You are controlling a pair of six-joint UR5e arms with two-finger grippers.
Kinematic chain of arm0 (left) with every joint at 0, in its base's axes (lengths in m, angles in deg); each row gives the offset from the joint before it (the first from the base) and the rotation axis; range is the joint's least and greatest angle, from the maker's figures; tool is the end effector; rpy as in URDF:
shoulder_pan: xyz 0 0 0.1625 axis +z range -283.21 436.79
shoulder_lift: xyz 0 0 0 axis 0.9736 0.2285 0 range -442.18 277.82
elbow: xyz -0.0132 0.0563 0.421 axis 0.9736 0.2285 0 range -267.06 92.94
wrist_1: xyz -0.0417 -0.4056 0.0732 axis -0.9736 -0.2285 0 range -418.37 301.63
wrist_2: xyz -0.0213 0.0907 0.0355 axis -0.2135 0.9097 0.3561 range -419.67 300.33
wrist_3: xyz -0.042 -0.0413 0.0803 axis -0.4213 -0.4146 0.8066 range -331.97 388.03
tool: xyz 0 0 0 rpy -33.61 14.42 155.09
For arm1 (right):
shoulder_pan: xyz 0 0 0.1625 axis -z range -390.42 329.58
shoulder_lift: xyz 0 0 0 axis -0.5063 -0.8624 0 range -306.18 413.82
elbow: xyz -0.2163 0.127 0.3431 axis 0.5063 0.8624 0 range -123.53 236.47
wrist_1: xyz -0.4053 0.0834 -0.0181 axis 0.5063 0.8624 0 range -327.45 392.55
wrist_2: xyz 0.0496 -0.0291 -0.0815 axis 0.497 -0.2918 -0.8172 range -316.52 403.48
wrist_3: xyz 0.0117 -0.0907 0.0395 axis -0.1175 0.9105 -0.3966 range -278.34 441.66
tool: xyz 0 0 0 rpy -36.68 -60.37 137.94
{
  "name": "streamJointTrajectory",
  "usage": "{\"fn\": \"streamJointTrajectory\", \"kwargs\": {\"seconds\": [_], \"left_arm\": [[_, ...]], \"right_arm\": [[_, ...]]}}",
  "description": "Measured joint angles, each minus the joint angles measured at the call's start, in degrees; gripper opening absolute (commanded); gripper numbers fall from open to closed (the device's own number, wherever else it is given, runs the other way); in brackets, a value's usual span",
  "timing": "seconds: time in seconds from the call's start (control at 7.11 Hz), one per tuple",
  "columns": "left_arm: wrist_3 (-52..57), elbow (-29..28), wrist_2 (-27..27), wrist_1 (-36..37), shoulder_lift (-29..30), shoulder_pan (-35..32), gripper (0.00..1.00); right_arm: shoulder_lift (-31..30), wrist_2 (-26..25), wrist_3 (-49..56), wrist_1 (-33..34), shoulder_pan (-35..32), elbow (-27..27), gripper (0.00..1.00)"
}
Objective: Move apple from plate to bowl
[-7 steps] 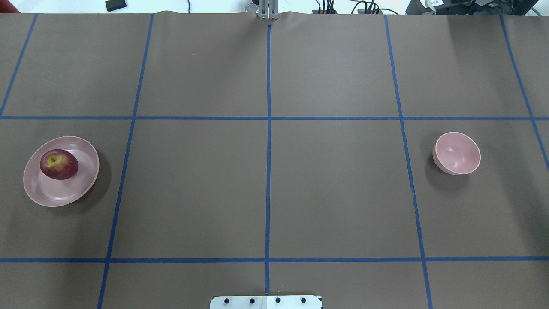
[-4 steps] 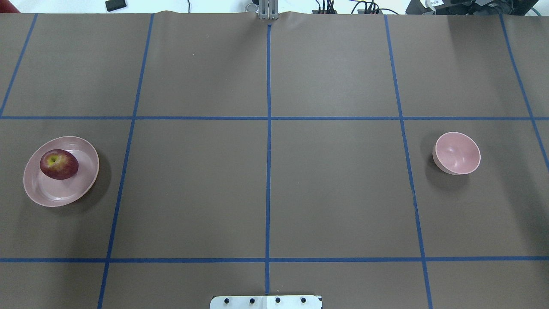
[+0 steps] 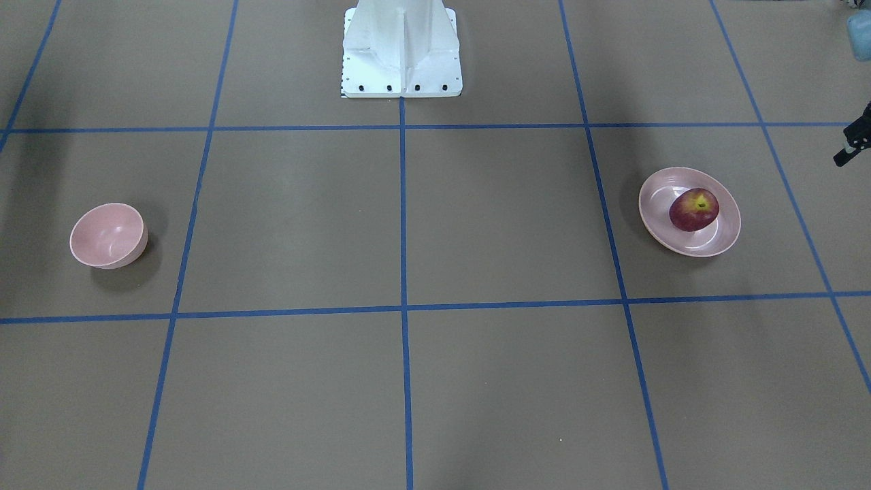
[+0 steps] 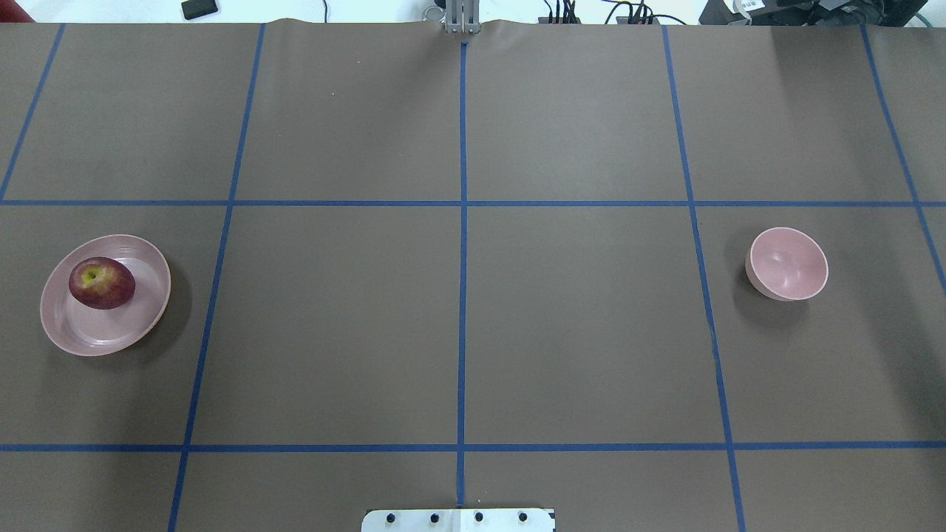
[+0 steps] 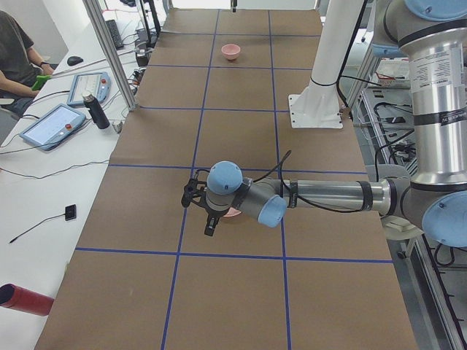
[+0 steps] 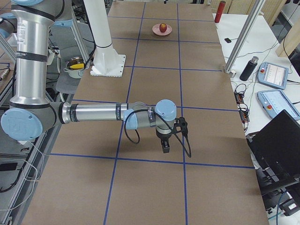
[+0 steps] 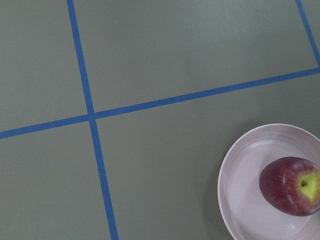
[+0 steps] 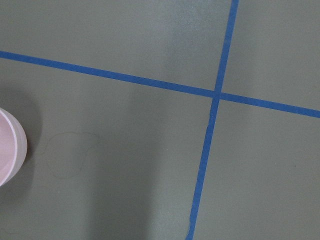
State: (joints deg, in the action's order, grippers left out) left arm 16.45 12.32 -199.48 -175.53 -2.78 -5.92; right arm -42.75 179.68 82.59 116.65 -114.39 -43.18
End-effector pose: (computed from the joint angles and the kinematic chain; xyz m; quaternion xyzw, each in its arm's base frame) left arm -0.0019 -0.4355 0.6027 0.1335 0.4381 0.0613 0.8868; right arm 0.0135 -0.4561 0.6162 0.0544 -0.3940 -0.0863 0.9134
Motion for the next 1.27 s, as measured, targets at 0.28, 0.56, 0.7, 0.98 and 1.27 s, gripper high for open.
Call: {"fn": "streamJointTrajectory", "kwargs": {"seconds": [0.28, 0.56, 0.7, 0.98, 1.27], "left_arm": [[-0.2, 0.3, -0.3, -0.2, -0.1, -0.1, 0.98], [-1.3, 0.2, 0.0, -0.3, 0.1, -0.1, 0.98], [-1.5, 0.0, 0.2, -0.4, 0.1, -0.1, 0.98], [-1.7, -0.2, 0.2, -0.4, 0.2, -0.1, 0.98], [-2.2, -0.1, 0.2, -0.4, 0.2, 0.0, 0.98]], "right_arm": [[1.1, 0.0, -6.1, -2.0, 4.0, 0.0, 1.0], [1.6, -0.4, -21.7, -11.6, 11.5, 0.2, 0.98], [2.0, -1.3, -27.8, -15.5, 15.5, 0.7, 0.98], [4.5, -3.0, -32.3, -18.7, 20.8, 3.3, 0.93], [7.9, -3.3, -32.9, -19.2, 23.0, 7.6, 0.72]]}}
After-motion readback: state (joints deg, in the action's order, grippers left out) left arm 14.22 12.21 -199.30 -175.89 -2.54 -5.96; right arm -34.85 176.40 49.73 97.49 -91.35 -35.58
